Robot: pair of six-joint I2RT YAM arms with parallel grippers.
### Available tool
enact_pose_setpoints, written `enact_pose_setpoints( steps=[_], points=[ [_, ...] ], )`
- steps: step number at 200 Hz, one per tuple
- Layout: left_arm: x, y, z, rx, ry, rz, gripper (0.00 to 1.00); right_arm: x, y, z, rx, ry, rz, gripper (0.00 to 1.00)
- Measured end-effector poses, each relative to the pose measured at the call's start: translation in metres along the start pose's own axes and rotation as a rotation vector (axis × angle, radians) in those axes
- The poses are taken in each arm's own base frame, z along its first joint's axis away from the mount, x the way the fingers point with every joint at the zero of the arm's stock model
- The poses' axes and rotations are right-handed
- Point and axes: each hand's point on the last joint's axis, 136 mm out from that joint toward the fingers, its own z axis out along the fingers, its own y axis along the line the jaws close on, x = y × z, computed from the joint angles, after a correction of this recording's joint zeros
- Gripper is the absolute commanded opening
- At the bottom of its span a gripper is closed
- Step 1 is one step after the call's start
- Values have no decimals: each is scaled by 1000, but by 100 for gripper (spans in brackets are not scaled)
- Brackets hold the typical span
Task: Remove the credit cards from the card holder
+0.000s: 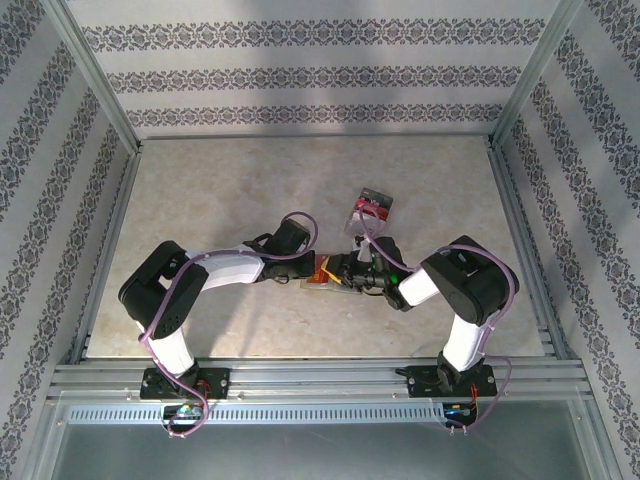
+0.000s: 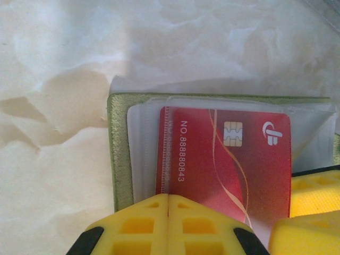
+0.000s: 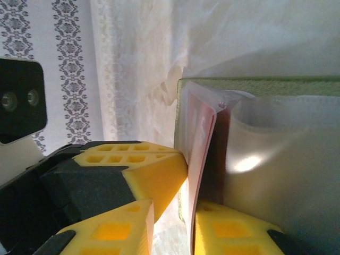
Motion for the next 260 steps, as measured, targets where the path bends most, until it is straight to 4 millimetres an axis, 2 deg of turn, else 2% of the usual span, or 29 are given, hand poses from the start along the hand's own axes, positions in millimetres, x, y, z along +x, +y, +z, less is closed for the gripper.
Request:
enact_pose_setpoints(
  steps=[127, 207, 260],
  points=[
    [0, -1, 1, 1, 1, -12, 0, -3, -2, -12, -30, -12, 24, 19],
    [0, 0, 1, 0, 0, -15, 0, -6, -6, -16, -29, -19, 34, 8],
    [0, 0, 1, -1, 0, -15, 0, -8, -9, -20, -26, -22, 43, 4]
  ],
)
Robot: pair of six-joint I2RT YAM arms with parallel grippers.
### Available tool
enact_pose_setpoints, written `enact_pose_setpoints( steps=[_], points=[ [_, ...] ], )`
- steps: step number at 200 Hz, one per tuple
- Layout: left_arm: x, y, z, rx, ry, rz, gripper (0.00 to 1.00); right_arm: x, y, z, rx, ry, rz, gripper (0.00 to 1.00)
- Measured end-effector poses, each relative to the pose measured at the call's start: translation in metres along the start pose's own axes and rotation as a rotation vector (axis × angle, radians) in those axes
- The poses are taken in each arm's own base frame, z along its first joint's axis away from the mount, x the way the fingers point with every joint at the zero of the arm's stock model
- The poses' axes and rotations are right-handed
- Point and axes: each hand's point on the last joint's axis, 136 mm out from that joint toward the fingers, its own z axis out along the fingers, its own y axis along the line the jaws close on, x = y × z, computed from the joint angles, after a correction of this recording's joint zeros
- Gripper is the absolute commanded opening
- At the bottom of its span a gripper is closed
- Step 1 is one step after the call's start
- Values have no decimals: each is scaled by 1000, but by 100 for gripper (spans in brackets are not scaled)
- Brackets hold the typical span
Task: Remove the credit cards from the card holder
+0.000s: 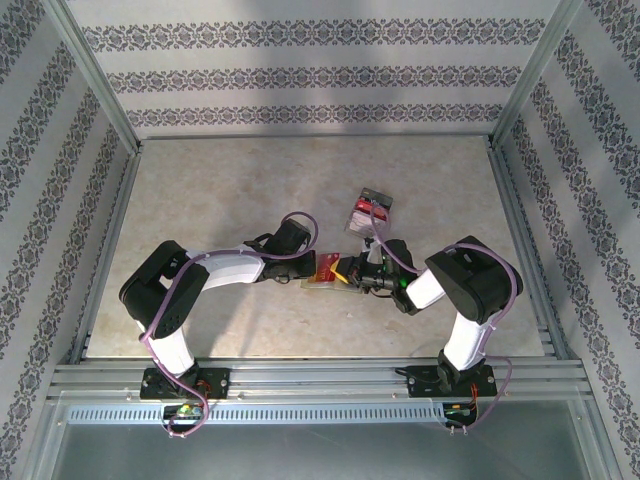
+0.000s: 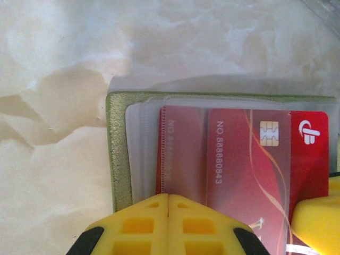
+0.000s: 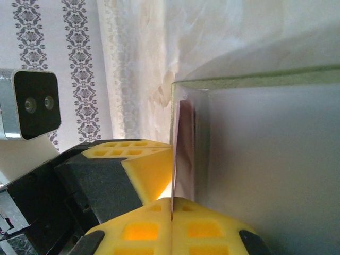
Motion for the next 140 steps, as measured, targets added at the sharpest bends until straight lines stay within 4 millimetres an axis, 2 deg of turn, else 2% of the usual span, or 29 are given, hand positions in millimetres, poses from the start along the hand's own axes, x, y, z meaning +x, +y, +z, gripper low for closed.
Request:
enact_pose_setpoints(
  steps=[47, 140],
  points=[
    [0, 0, 0, 0, 0, -3, 0, -1, -7, -5, 20, -1, 8, 3],
    [0, 0, 0, 0, 1, -3, 0, 1, -6, -23, 115, -12, -63, 0]
  ],
)
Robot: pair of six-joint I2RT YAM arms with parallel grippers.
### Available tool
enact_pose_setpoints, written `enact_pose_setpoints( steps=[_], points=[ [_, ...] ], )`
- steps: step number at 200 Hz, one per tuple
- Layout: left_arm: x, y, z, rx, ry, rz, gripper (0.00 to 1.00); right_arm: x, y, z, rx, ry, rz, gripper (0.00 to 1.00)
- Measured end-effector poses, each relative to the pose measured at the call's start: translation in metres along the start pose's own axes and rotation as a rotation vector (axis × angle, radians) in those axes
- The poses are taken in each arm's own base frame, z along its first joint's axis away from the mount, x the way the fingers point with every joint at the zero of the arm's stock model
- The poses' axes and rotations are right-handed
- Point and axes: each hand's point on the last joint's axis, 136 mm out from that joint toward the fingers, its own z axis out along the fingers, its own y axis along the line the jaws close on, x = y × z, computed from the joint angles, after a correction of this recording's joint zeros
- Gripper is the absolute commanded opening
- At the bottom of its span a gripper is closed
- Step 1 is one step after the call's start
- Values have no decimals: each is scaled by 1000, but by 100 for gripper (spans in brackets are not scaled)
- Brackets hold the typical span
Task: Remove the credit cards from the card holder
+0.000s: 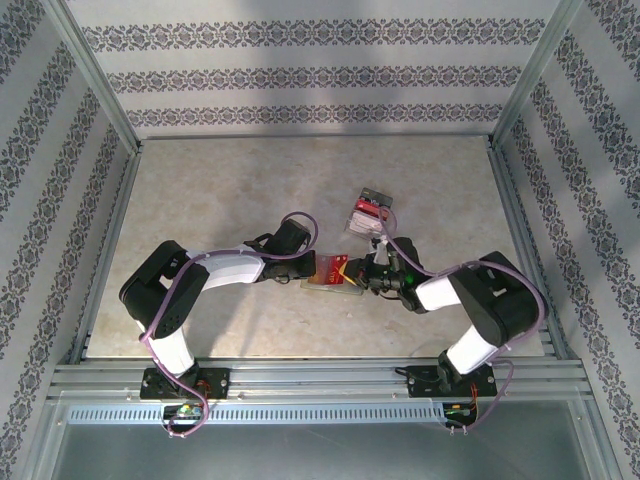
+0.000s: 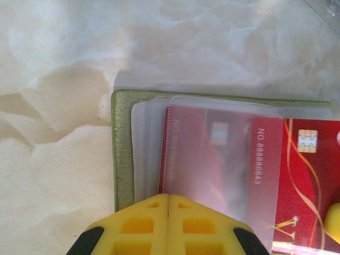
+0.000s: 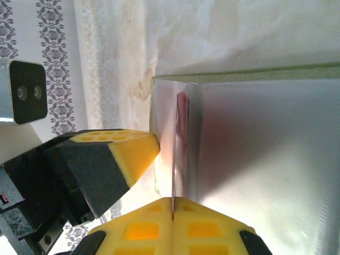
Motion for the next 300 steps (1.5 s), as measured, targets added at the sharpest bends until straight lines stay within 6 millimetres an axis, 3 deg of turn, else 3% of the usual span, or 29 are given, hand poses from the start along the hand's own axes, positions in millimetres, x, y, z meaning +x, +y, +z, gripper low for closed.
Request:
enact_pose_setpoints(
  steps=[23, 45, 70, 103, 140, 163, 205, 235, 253, 300],
  points=[
    [0, 0, -1, 0, 1, 0, 0, 0, 2, -6, 44, 2, -34, 0],
    [3, 0, -3, -3, 12, -1, 12, -1, 5, -14, 96, 7, -82, 0],
    [6, -1, -10, -1, 33, -4, 16, -2, 9, -23, 157, 12, -135, 0],
    [-7, -21, -32, 53, -3, 15, 26, -5, 17, -36, 229, 25, -216, 0],
    [-32, -51, -60, 135, -79, 151, 33, -8, 46, -50, 233, 49, -367, 0],
    [-36, -61, -68, 176, -72, 271, 41, -7, 70, -56, 194, 85, -479, 0],
    [-42, -71, -84, 300, -36, 449, 47, 10, 104, -55, 127, 194, -673, 0],
    [-40, -63, -97, 409, -12, 479, 55, 16, 110, -49, 118, 267, -745, 0],
    [-36, -62, -113, 463, -21, 525, 66, 26, 109, -46, 103, 329, -767, 0],
    [-23, -77, -144, 602, -44, 643, 63, 37, 117, -48, 67, 414, -820, 0]
  ],
)
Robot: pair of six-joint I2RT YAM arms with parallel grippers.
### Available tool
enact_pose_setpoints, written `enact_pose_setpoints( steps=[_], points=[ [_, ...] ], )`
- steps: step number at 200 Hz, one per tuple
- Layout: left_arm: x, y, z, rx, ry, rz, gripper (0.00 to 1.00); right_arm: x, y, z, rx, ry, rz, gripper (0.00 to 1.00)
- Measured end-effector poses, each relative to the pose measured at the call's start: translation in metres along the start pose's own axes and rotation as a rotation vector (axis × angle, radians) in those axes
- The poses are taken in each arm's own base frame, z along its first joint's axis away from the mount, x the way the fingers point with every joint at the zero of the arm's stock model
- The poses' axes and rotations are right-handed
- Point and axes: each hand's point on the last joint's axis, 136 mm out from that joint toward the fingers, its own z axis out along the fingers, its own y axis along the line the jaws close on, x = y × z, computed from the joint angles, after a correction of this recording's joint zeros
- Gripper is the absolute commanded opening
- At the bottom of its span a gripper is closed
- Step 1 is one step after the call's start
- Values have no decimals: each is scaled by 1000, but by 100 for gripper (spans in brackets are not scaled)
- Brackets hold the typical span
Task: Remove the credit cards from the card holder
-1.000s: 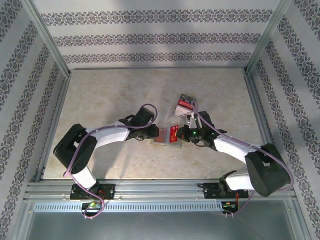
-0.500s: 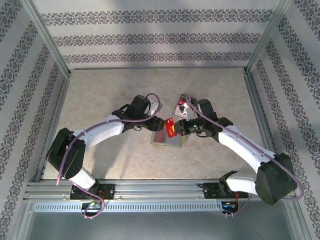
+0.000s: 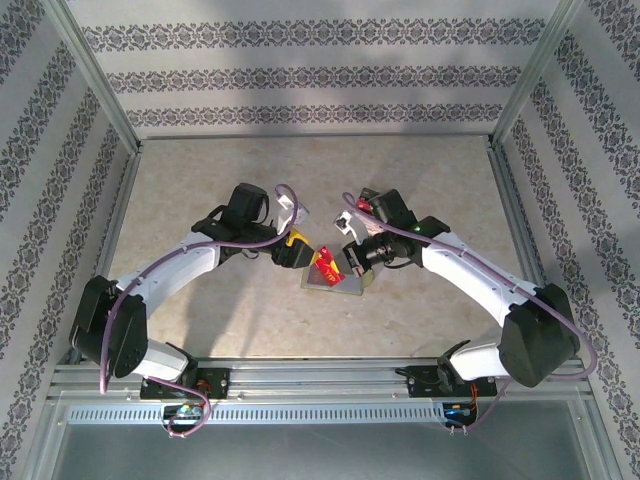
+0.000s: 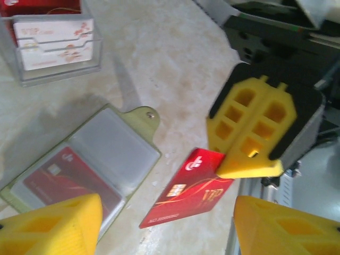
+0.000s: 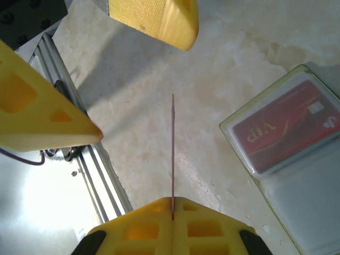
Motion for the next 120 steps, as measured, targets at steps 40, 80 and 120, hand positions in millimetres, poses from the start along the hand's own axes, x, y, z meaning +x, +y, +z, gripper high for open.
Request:
enact_pose_setpoints(
  steps=[40, 80, 120],
  points=[
    [1, -17, -1, 106, -2, 17, 47, -4, 13, -4, -51, 8, -51, 0],
    [0, -30, -2, 188, -13, 10, 31, -4, 29, -8, -135, 14, -89, 0],
    [-2, -42, -2, 271, -38, 12, 0, -7, 31, -16, -189, -1, -86, 5]
  ],
)
